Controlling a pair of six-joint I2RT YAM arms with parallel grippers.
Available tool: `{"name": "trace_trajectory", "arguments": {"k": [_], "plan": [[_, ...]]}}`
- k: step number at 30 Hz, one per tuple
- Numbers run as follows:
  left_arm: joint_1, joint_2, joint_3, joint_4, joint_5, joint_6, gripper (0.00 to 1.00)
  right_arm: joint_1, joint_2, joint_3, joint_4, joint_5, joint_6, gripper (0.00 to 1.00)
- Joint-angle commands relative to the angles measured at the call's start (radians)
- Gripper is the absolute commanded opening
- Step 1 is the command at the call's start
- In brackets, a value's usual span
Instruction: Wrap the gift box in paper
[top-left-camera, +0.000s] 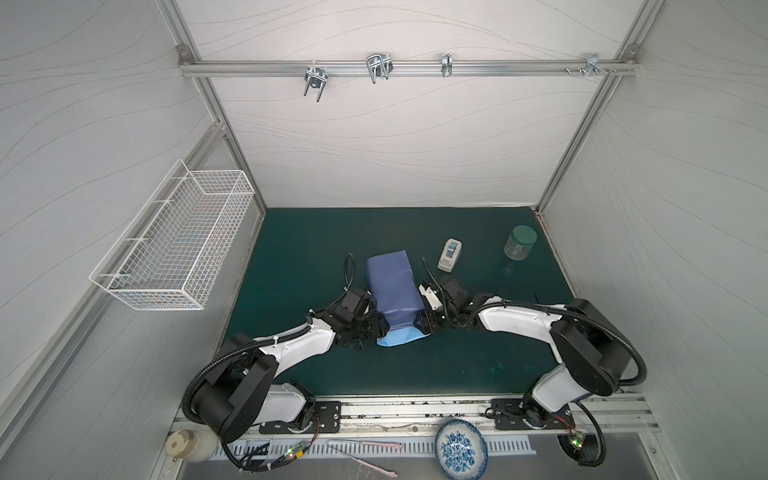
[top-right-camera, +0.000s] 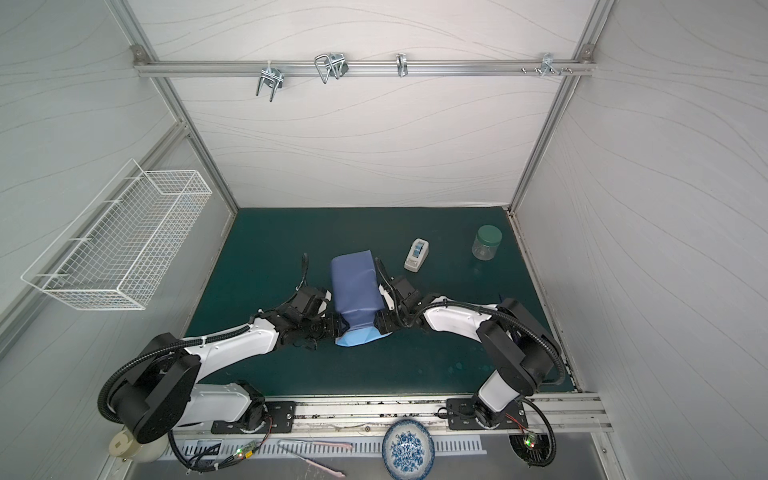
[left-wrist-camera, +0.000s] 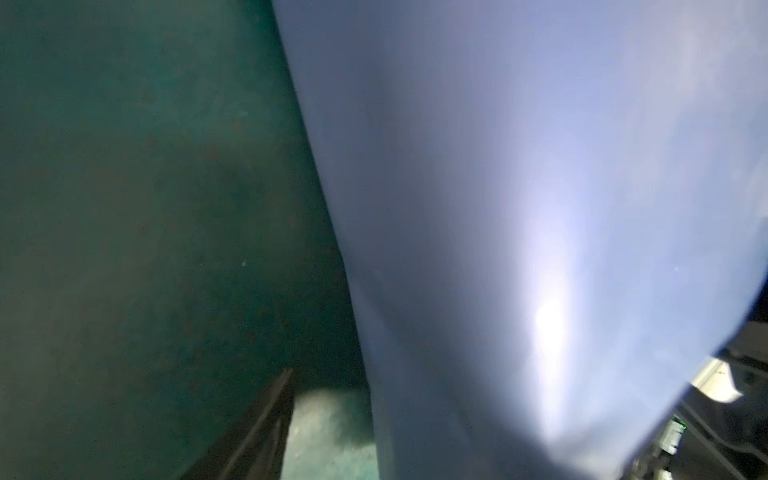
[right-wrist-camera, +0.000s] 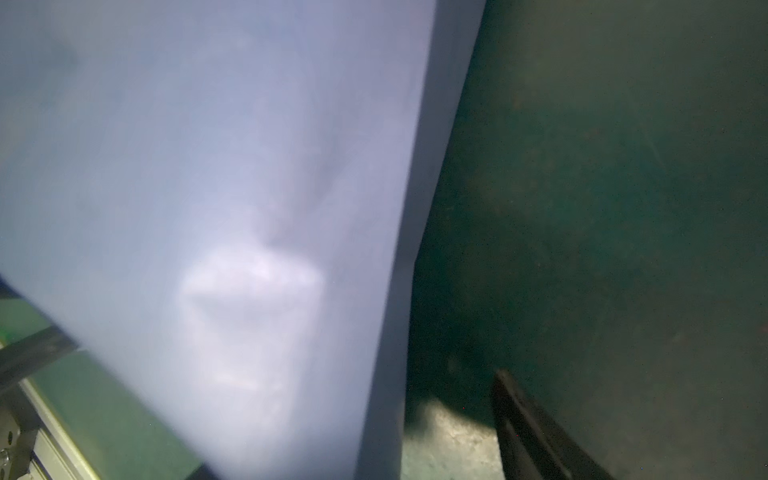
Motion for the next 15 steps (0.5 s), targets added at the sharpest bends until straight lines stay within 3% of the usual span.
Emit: {"name": "trace_trajectory", "arguments": {"k": [1, 7, 15], "plan": [[-0.013, 0.023, 0.032, 0.019, -0.043, 0.018, 0.66, 0.008, -0.055, -0.002, -0.008, -0.018, -0.037, 0.76], [-0.023, 0.028, 0.031, 0.021, -0.051, 0.016, 0.63, 0.005, -0.072, -0.011, 0.001, -0.038, -0.036, 0.76], [-0.039, 0.016, 0.024, 0.034, -0.071, 0.013, 0.62, 0.007, 0.006, 0.016, 0.050, 0.021, -0.050, 0.56]]}}
